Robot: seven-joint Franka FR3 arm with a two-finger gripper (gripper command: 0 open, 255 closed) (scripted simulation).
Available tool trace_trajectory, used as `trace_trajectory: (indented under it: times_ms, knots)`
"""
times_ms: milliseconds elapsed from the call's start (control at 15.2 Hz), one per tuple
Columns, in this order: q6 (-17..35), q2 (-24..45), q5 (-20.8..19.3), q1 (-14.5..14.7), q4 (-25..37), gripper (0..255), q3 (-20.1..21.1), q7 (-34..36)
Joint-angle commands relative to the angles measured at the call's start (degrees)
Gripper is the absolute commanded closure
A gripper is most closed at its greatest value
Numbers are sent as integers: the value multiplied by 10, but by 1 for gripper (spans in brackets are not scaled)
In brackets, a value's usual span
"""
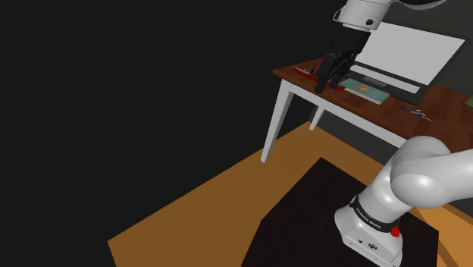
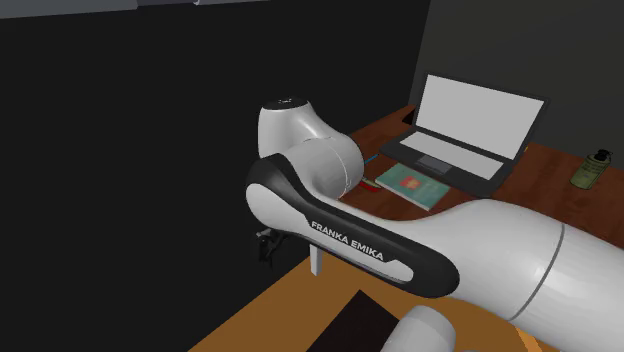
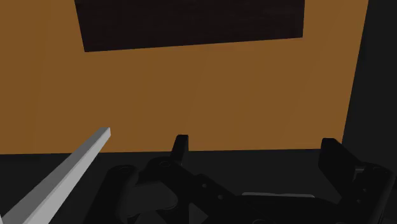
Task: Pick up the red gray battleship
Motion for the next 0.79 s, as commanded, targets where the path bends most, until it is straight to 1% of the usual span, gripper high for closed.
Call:
trace_trajectory:
  times_ms: [0,330,726]
  knots:
    - [0,0,0,0,0,0,0,0]
    - [27,45,-42,-21,14,0,-56,-64]
    - [62,118,-79,-41,52,0,-121,-139]
